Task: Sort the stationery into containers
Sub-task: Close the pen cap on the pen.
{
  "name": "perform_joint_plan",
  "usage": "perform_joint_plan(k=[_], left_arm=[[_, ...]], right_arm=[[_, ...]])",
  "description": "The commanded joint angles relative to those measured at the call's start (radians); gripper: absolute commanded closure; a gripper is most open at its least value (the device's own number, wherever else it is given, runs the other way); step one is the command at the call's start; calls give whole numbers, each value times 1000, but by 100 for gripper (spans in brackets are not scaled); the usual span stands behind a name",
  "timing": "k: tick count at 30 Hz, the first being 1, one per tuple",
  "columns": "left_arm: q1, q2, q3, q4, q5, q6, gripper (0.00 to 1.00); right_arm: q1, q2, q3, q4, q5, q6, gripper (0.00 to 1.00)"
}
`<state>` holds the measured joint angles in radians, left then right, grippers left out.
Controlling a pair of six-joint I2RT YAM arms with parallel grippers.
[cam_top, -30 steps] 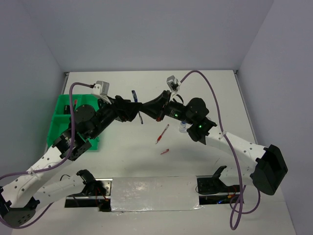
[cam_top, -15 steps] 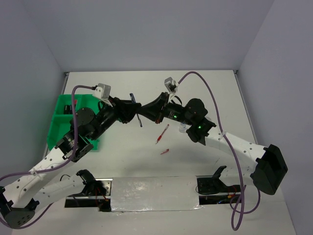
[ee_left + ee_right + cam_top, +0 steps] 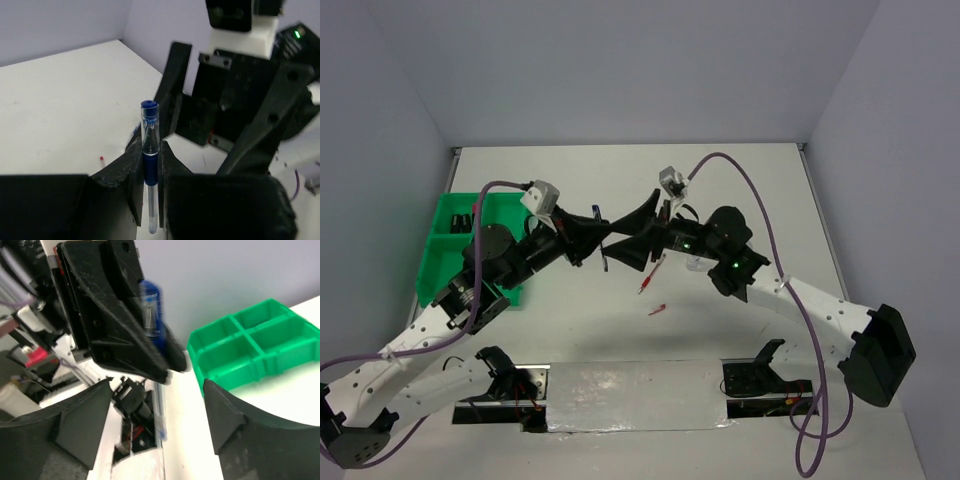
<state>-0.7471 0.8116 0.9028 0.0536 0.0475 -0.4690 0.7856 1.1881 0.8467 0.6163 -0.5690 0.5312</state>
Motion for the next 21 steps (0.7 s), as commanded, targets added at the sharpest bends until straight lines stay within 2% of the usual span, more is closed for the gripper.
perform_joint_plan(k=[1, 2, 6, 10, 11, 13, 18, 21], left_arm=[[0, -60, -15, -3, 208, 121, 100], [0, -69, -24, -8, 288, 127, 100], [-1, -106, -59, 32, 431, 125, 100], [-5, -89, -84, 103, 627, 110, 100], [-6, -81, -85, 115, 682, 109, 100], [-12, -68, -82, 132, 715, 110, 100], [-20, -49, -73, 121, 724, 122, 100], [-21, -28, -64, 120, 721, 122, 100]], right_arm=[[-52, -128, -58, 7, -89, -17, 18], [-66, -151, -70, 0, -100, -11, 18], [-137, -270, -95, -10, -152, 19, 16], [-152, -239, 16, -73, -214, 35, 16], [-145, -217, 23, -28, -239, 73, 16], [-135, -219, 17, 6, -253, 98, 17], [-39, -222, 41, -55, -244, 10, 18], [3, -206, 63, -107, -224, -31, 24]])
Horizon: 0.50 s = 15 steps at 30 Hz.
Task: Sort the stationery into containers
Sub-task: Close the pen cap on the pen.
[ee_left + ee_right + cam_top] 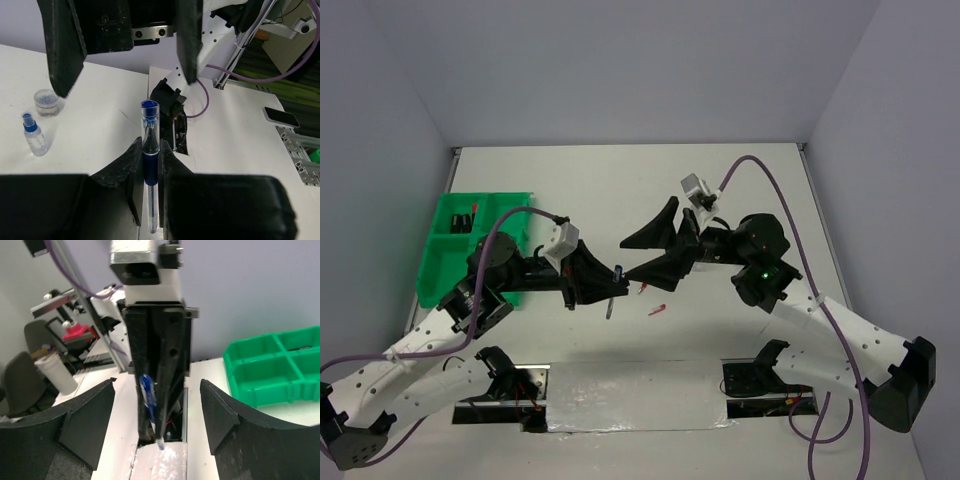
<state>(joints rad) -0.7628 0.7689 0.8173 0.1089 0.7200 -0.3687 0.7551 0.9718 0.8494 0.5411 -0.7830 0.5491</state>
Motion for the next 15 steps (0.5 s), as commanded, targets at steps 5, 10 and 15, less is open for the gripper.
perform_joint_plan(k=[5, 10, 15], left_arm=[[-6, 23, 16, 83, 52, 16, 100], [-6, 30, 26, 68, 36, 24, 100], [-6, 26, 37, 57, 4, 27, 100]], right_arm=[[50, 42, 48, 0, -16, -32, 29], [82, 57, 50, -9, -12, -51, 37], [87, 54, 25, 6, 17, -58, 21]])
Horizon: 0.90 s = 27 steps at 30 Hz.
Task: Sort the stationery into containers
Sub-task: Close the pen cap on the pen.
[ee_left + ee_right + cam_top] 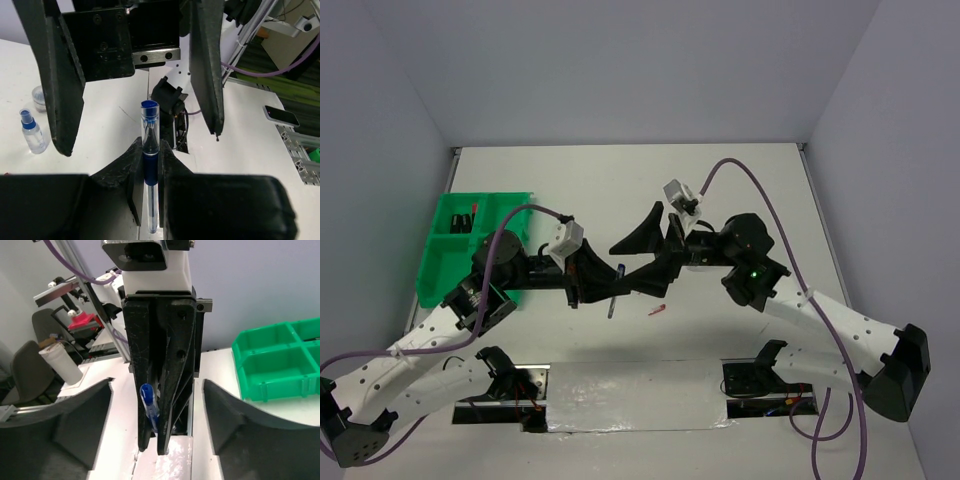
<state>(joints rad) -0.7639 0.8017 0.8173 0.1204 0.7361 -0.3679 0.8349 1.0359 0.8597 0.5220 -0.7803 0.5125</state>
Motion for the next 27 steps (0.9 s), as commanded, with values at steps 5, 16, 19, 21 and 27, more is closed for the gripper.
perform_joint_plan(k=[5, 16, 19, 21, 27], left_arm=[[-5, -21, 59, 7, -200, -3, 100], [-5, -55, 135, 36, -362, -72, 100], [-5, -42, 149, 61, -345, -88, 100], [-5, -32, 149, 82, -339, -100, 100], [-5, -16, 140, 96, -342, -109, 100]], right_arm=[[-5, -100, -46, 35, 91, -51, 10], [-14, -14, -139, 119, 144, 1, 0], [4, 25, -136, 177, 110, 26, 2], [16, 44, -120, 191, 101, 24, 4], [32, 59, -106, 243, 87, 23, 32]])
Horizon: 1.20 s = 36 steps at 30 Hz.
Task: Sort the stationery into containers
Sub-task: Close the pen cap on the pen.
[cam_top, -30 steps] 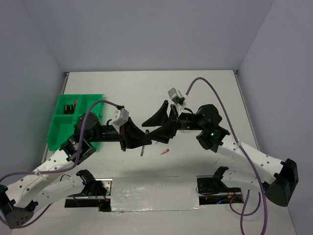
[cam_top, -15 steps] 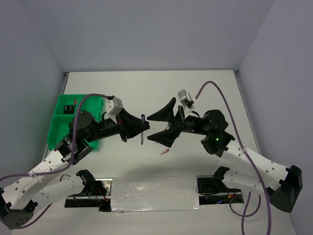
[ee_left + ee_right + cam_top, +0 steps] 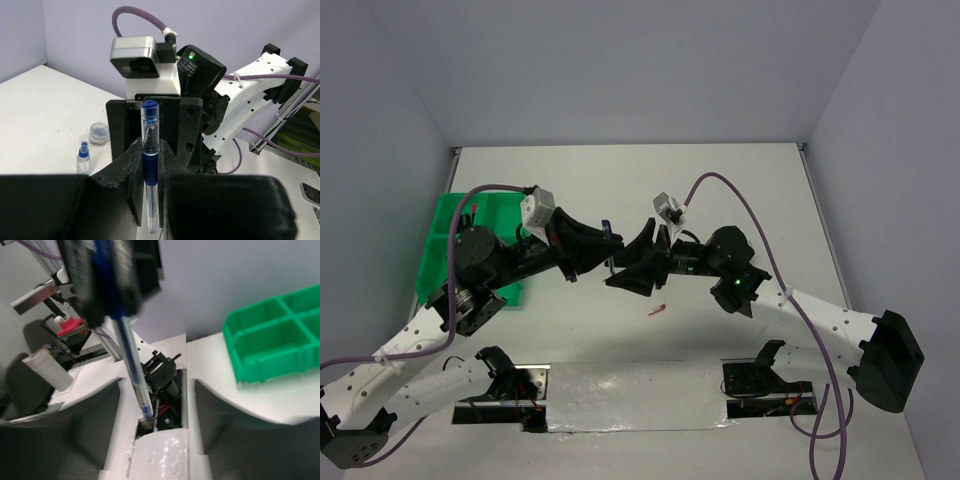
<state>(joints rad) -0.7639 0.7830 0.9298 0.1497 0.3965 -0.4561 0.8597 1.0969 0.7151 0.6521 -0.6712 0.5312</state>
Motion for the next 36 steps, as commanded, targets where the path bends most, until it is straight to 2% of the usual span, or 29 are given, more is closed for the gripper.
perform_joint_plan(k=[1, 4, 5, 6, 7, 8, 10, 11, 12, 14, 15, 17, 25, 29, 34, 35, 36], left_arm=[[-5, 5, 27, 64, -7, -19, 100], [-3, 22, 27, 60, -7, -23, 100], [-5, 27, 27, 60, -7, -23, 100], [-5, 30, 27, 59, -18, -26, 100], [-5, 35, 27, 57, -22, -26, 100], [-5, 36, 27, 56, -27, -26, 100], [-5, 33, 26, 56, -42, -26, 98], [-5, 32, 24, 56, -47, -26, 92], [-3, 30, 23, 57, -53, -24, 74], [-5, 27, 23, 56, -50, -16, 63], [-5, 27, 23, 56, -45, -15, 50], [-3, 22, 20, 54, -33, -6, 44], [-5, 13, -6, 54, -19, 8, 37], [-5, 16, -25, 56, -5, 11, 39], [-5, 21, -42, 62, 19, 14, 53], [-5, 22, -45, 63, 22, 14, 57], [-5, 22, -46, 65, 30, 14, 65]], right_arm=[[7, 0, 37, 122, -24, 6, 45], [7, 6, 35, 147, -22, 12, 73], [7, 8, 35, 153, -22, 13, 74], [9, 14, 35, 158, -24, 16, 79], [9, 15, 35, 158, -24, 18, 96], [10, 17, 37, 158, -21, 19, 100], [9, 17, 27, 172, -19, 26, 100], [10, 14, 24, 178, -10, 29, 100], [9, 12, 24, 175, -8, 33, 100], [9, 9, 26, 172, 1, 38, 100], [9, 3, 26, 167, 4, 39, 100], [9, -3, 27, 149, 22, 35, 100], [10, 0, 41, 132, 33, 47, 100], [10, -8, 46, 123, 32, 47, 100], [9, -14, 49, 116, 27, 50, 100], [10, -14, 50, 116, 21, 55, 100], [9, -11, 53, 118, 21, 55, 100]])
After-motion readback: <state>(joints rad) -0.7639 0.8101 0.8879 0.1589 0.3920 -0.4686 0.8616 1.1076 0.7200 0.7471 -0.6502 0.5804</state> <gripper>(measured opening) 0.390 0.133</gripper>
